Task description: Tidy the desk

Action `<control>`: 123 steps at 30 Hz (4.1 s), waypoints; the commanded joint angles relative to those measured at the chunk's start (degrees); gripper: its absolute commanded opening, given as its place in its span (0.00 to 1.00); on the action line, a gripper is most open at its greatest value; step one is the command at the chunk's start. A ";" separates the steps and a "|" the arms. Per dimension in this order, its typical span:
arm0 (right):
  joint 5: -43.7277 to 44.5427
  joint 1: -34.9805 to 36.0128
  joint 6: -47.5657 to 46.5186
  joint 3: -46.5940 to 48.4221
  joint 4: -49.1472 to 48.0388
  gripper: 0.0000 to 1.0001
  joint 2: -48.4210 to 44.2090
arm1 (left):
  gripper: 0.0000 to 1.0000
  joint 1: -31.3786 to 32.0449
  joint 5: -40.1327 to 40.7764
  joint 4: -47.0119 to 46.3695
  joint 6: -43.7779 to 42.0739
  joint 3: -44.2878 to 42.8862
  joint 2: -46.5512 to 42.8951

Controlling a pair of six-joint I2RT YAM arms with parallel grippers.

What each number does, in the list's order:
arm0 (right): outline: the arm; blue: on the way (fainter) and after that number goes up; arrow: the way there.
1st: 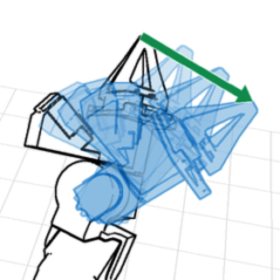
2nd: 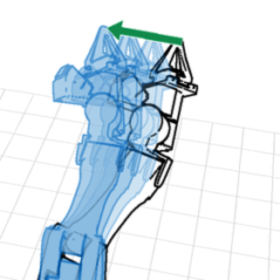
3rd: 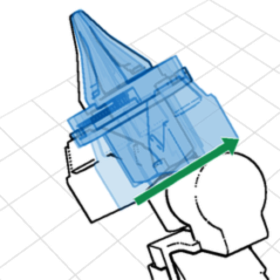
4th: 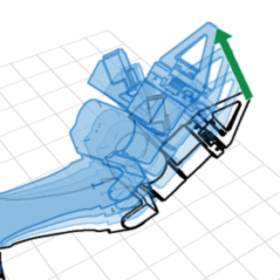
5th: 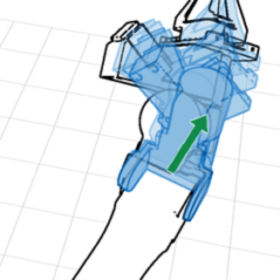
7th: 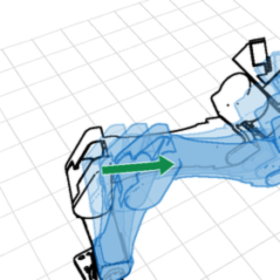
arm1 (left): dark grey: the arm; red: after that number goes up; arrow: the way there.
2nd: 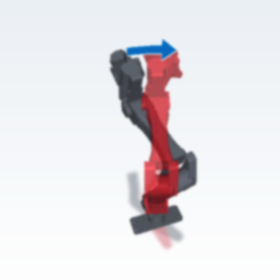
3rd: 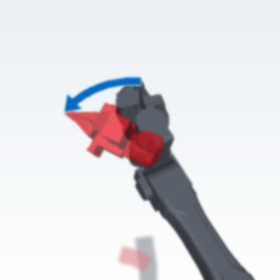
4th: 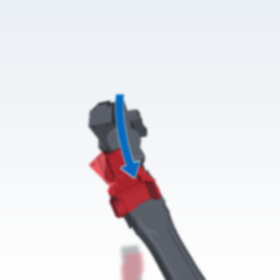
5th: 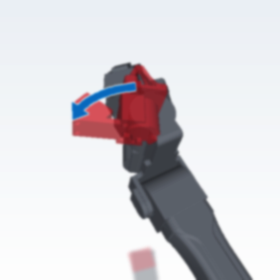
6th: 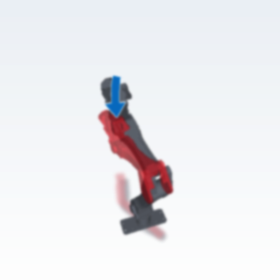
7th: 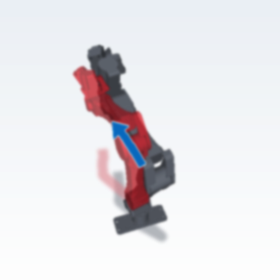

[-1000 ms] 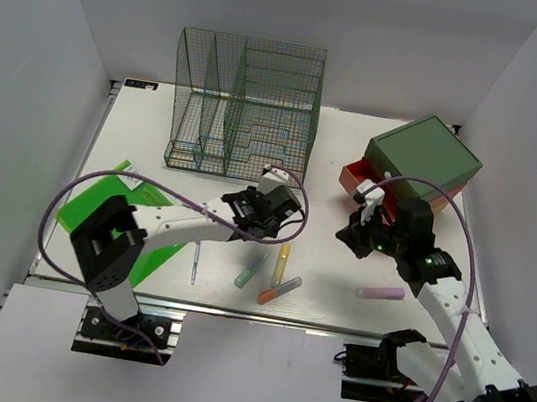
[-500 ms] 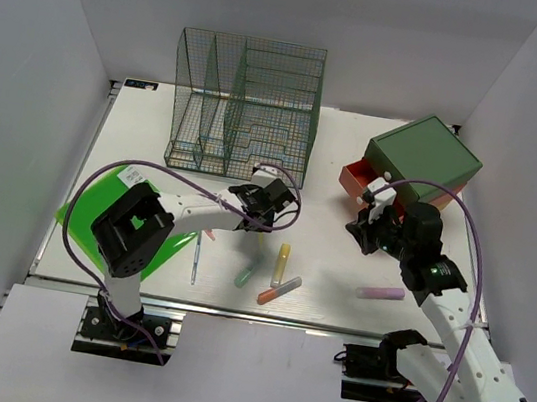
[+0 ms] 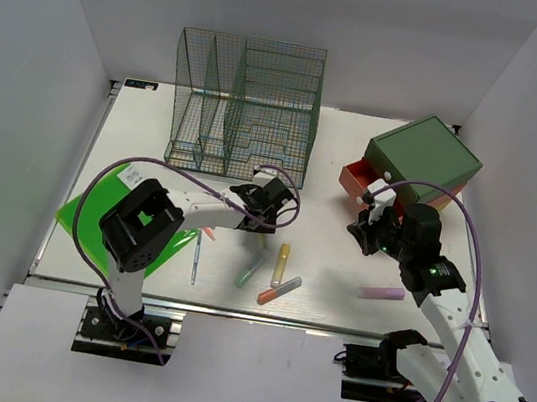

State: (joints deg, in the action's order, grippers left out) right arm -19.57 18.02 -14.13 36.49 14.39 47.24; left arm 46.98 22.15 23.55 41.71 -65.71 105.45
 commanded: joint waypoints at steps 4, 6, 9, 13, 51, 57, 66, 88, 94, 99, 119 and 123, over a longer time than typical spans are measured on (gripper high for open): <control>0.59 -0.35 -0.90 -0.46 -2.53 0.00 -0.22 | 0.49 -0.40 0.08 3.34 1.53 -2.58 3.53; 0.50 -0.36 -0.99 -0.54 -2.44 0.00 -0.31 | 0.47 -0.40 -0.09 3.17 1.62 -1.79 3.45; 0.67 -0.44 -1.16 -0.63 -2.44 0.00 -0.31 | 0.38 -0.40 -0.62 2.90 1.70 -0.82 3.27; 0.59 -0.36 -1.16 -0.72 -2.44 0.00 -0.49 | 0.19 -0.40 -1.06 2.90 1.70 -0.21 2.75; 43.20 -7.30 7.01 -3.27 -17.29 0.00 -18.94 | 0.00 7.59 -15.58 -27.69 19.79 -19.27 -2.20; 45.32 -7.65 7.27 -3.71 -18.35 0.00 -19.47 | 0.00 8.74 -2.04 -31.98 30.00 -18.22 0.89; 46.55 -8.26 7.10 -3.97 -19.23 0.00 -20.00 | 0.00 9.27 0.70 -28.12 34.22 -29.29 10.55; 45.32 -8.61 6.48 -4.67 -19.75 0.00 -20.26 | 0.44 9.27 -2.46 -25.13 36.60 -38.53 18.56; 44.19 -8.62 6.31 -4.76 -19.67 0.00 -20.53 | 0.25 9.80 -4.13 -27.49 35.55 -35.46 14.37; 38.58 -8.62 5.87 -4.41 -17.39 0.00 -20.79 | 0.00 9.80 -6.93 -27.51 21.70 -26.51 3.47; -16.46 -8.44 -12.06 -1.68 3.98 0.00 -8.92 | 0.74 9.00 11.15 24.70 9.61 22.55 -47.53; -14.71 -8.44 -11.89 -2.12 3.10 0.08 -8.92 | 0.70 7.69 12.30 22.77 8.21 25.11 -41.84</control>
State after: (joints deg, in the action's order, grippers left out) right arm -33.43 9.76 -25.10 32.16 18.31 38.61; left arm 55.75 30.70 43.99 50.15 -40.36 62.41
